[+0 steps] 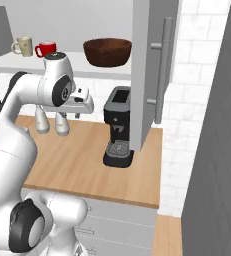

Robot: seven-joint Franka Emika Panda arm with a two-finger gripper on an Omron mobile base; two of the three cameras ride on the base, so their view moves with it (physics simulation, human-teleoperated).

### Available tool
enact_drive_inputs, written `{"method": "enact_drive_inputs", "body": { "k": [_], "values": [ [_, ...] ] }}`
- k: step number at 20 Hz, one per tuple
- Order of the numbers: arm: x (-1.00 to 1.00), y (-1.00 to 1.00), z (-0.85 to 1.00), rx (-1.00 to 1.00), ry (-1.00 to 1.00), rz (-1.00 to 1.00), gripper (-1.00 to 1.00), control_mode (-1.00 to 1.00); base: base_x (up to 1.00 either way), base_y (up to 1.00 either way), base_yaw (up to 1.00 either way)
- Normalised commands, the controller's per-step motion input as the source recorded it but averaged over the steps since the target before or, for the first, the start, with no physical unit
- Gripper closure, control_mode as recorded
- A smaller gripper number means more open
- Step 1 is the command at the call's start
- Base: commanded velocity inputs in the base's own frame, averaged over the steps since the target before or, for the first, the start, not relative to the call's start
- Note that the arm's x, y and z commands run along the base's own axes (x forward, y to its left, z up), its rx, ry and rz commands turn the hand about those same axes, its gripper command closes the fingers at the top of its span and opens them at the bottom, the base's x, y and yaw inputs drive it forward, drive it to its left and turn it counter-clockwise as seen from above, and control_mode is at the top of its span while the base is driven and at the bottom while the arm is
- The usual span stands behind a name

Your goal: Gather all objects into one cabinet and sort the glasses and bowls to opposite sides.

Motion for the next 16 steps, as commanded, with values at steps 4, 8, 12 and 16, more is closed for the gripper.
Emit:
{"method": "enact_drive_inputs", "body": {
  "k": [4, 8, 12, 16],
  "values": [
    [0.00, 0.00, 0.00, 0.00, 0.00, 0.00, -1.00, 1.00, 0.00, 0.00, 0.00],
    [0.00, 0.00, 0.00, 0.00, 0.00, 0.00, -1.00, 1.00, -0.42, 0.00, 0.02],
    [0.00, 0.00, 0.00, 0.00, 0.00, 0.00, -1.00, 1.00, -0.99, 0.00, 0.07],
    [0.00, 0.00, 0.00, 0.00, 0.00, 0.00, -1.00, 1.00, -0.92, 0.00, 0.06]
  ]
}}
